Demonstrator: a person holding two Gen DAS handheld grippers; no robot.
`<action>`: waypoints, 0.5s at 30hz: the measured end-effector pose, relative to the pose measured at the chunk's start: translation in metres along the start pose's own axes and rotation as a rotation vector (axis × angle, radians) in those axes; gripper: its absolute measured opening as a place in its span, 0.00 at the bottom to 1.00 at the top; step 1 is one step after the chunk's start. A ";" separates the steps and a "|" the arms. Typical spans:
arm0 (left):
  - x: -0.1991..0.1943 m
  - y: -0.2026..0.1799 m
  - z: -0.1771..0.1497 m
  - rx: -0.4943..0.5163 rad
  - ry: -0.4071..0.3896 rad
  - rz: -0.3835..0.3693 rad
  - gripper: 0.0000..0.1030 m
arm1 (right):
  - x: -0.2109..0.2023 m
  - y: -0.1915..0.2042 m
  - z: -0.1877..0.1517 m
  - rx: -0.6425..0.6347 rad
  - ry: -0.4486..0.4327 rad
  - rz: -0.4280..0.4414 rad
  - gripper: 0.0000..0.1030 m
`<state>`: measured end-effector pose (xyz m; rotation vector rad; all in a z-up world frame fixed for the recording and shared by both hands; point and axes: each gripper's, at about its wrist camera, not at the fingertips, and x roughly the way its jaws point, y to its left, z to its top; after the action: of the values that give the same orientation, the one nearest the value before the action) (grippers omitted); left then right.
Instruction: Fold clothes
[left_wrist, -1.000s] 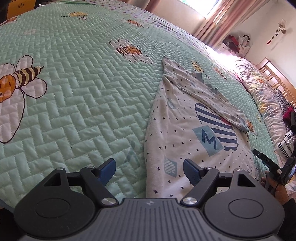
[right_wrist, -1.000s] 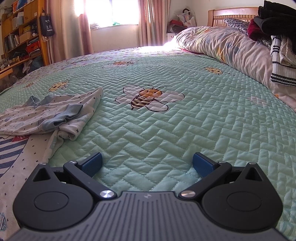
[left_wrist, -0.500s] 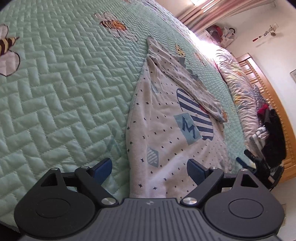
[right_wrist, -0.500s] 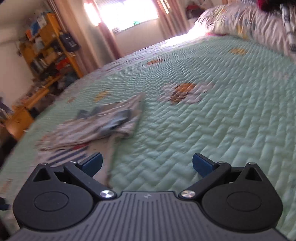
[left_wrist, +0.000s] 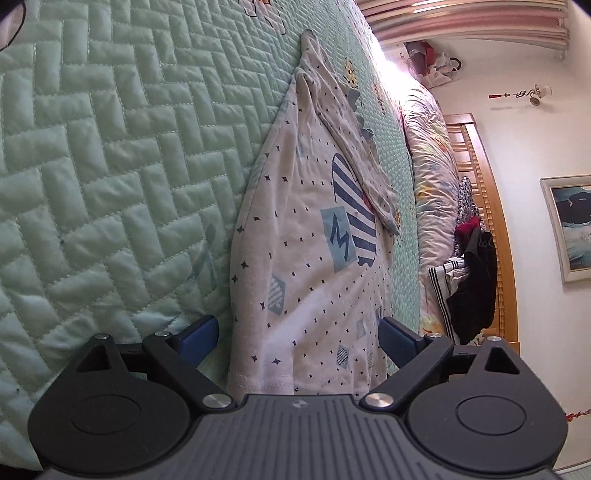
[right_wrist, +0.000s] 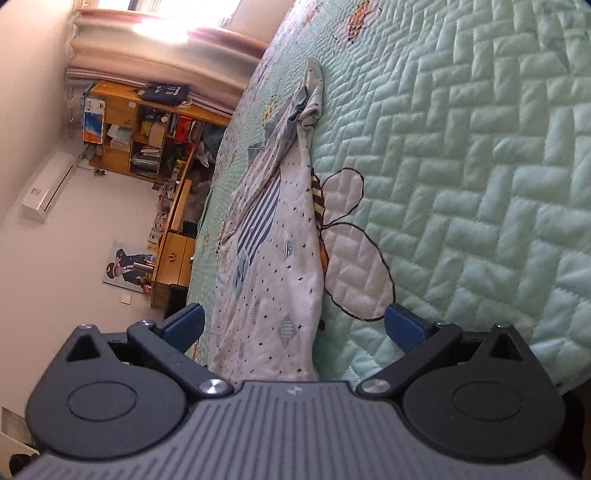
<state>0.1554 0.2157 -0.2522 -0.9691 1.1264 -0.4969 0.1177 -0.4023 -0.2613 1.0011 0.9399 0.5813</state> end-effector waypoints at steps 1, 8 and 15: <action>0.001 0.000 -0.001 -0.001 0.003 -0.001 0.87 | 0.003 0.003 0.000 -0.006 0.018 -0.004 1.00; 0.009 0.004 -0.006 -0.022 0.034 0.017 0.57 | 0.030 0.001 -0.014 0.044 0.117 -0.140 0.04; 0.010 0.010 -0.011 -0.027 0.019 0.038 0.28 | 0.027 0.002 -0.026 0.054 0.113 -0.112 0.09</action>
<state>0.1481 0.2092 -0.2664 -0.9666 1.1695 -0.4619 0.1086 -0.3691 -0.2758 0.9653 1.1095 0.5249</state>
